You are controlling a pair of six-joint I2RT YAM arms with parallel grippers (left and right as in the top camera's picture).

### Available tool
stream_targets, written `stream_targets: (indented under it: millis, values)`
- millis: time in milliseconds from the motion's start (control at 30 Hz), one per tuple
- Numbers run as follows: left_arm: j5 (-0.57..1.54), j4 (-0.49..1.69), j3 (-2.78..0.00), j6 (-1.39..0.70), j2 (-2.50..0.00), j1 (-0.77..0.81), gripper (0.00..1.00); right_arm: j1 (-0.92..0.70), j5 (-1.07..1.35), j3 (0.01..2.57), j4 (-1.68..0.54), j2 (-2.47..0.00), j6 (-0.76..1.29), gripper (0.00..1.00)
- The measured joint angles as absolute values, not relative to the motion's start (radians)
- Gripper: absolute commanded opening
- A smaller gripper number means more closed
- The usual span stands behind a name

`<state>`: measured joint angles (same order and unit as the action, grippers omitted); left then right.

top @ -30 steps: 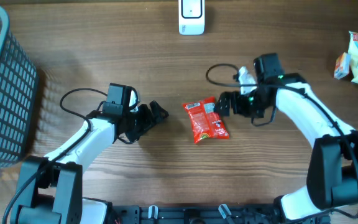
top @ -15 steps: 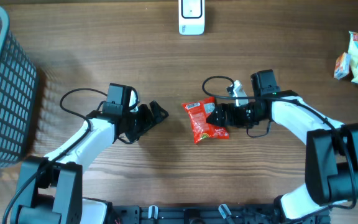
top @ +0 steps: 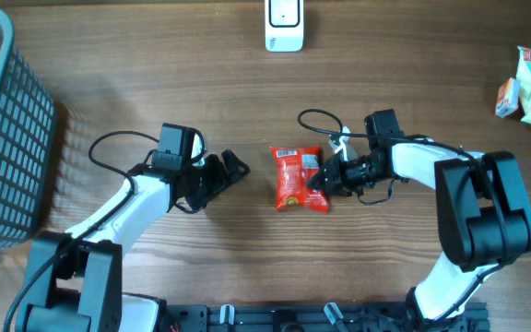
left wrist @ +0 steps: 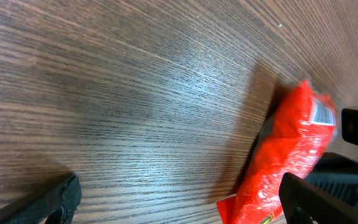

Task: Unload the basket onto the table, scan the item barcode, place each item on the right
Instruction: 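Reach the right gripper to the red snack bag's right side, then close the left gripper on the bag's left side beside the right gripper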

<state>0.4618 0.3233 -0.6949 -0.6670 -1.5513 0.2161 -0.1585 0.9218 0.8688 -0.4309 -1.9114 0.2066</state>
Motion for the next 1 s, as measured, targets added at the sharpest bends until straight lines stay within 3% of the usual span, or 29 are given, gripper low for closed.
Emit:
stream_targets:
  millis: [300,767,1000]
  values:
    - [0.462,0.337,-0.698,-0.667,-1.551,0.216,1.0,-0.16,0.94,0.883,-0.429,-1.912,0.162,0.04]
    - [0.489,0.324,-0.697,-0.667,-1.552,0.216,1.0,-0.16,1.108,0.888,-0.515,-1.857,-0.176,0.04]
    - [0.616,0.155,-0.687,-0.689,-1.566,0.264,1.0,-0.16,1.157,0.887,-0.534,-1.855,-0.174,0.04]
